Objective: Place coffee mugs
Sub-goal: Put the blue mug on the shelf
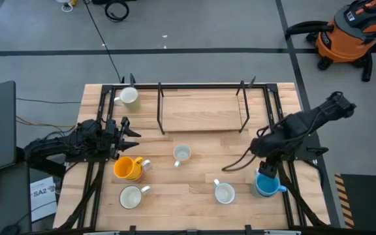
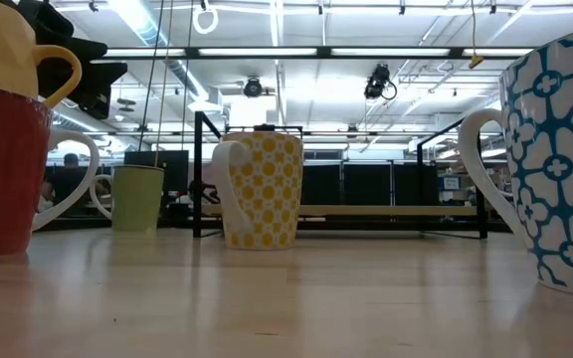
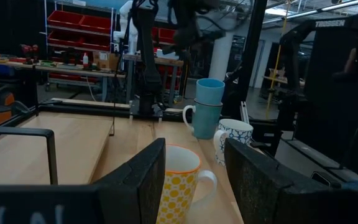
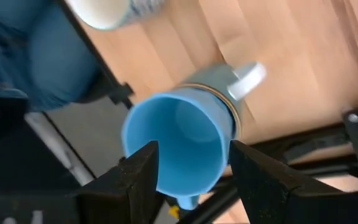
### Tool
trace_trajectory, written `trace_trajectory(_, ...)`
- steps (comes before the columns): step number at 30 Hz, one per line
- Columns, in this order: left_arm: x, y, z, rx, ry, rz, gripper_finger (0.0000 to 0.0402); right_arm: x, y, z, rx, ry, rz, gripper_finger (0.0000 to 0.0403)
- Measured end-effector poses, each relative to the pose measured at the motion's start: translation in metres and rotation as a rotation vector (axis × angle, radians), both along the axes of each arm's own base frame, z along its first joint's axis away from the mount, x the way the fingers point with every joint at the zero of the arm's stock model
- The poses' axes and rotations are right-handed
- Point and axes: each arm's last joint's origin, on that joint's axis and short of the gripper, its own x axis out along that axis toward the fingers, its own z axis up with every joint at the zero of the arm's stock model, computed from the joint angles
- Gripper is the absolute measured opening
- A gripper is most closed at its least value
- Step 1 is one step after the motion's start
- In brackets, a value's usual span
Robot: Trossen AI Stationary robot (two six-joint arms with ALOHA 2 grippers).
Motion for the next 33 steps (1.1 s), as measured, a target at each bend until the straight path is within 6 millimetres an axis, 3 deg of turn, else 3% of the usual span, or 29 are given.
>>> trace_trajectory(15, 0.0, 0.0, 0.0, 0.0, 0.0, 0.0, 0.0172, 0.013, 0.026, -0.027, -0.13, 0.169, 0.084, 0.0203)
trace_trajectory(26, 0.0, 0.0, 0.0, 0.0, 0.001, 0.0, 0.0172, 0.02, 0.034, -0.04, -0.18, 0.22, 0.116, 0.0202)
trace_trajectory(33, 0.0, 0.0, 0.0, 0.0, 0.0, 0.0, 0.0172, 0.024, 0.037, -0.045, -0.192, 0.238, 0.13, 0.017)
